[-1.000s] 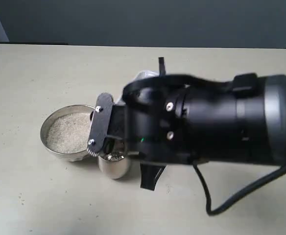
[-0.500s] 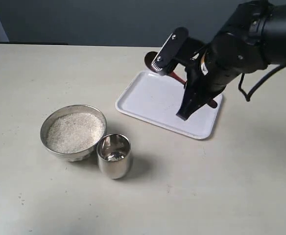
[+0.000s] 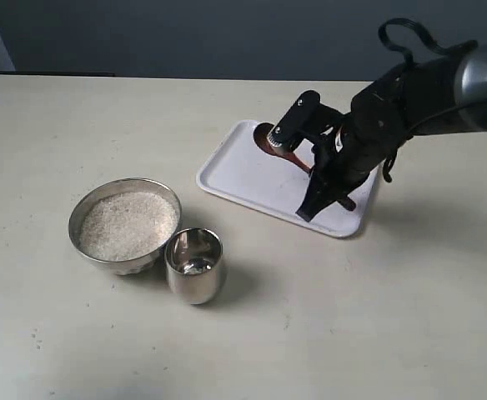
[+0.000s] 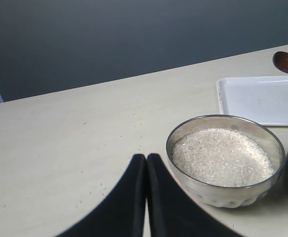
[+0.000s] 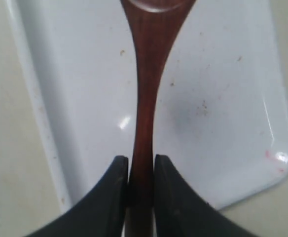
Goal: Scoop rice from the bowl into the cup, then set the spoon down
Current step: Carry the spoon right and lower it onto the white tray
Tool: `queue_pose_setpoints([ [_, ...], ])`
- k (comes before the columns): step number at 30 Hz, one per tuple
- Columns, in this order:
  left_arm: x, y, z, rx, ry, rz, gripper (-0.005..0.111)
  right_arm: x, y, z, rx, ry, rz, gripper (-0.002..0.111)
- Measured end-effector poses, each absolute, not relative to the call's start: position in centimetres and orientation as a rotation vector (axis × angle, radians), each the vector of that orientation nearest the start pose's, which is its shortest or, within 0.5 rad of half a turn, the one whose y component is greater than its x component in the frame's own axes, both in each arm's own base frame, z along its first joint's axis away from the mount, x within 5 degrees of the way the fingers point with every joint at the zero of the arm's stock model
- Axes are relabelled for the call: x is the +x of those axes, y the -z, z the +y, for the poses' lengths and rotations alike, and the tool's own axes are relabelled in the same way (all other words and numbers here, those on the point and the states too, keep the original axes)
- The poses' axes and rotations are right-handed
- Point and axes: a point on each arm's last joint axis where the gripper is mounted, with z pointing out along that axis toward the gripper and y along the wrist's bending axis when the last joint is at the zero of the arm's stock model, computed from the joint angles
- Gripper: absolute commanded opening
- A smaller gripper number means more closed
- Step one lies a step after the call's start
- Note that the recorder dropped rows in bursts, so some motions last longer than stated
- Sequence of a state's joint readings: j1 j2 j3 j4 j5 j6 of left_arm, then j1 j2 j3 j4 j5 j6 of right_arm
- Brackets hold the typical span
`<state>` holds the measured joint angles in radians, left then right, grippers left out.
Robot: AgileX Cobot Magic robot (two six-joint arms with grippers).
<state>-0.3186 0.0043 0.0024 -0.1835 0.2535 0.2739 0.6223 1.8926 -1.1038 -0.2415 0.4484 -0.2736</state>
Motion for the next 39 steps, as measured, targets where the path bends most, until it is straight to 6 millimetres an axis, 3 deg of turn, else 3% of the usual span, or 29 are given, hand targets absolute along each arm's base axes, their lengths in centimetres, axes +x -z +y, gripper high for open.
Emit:
queue_pose_setpoints([
  [5,5.1,-19.0,-2.1,0.392,0.203,1.699,0.001,30.8,-13.1,21.1,-1.416,0.09,2.329,-0.001],
  [39,5.1,-19.0,-2.1,0.392,0.203,1.699,0.001,30.7,-13.1,20.9,-1.41,0.095,2.36,-0.001],
])
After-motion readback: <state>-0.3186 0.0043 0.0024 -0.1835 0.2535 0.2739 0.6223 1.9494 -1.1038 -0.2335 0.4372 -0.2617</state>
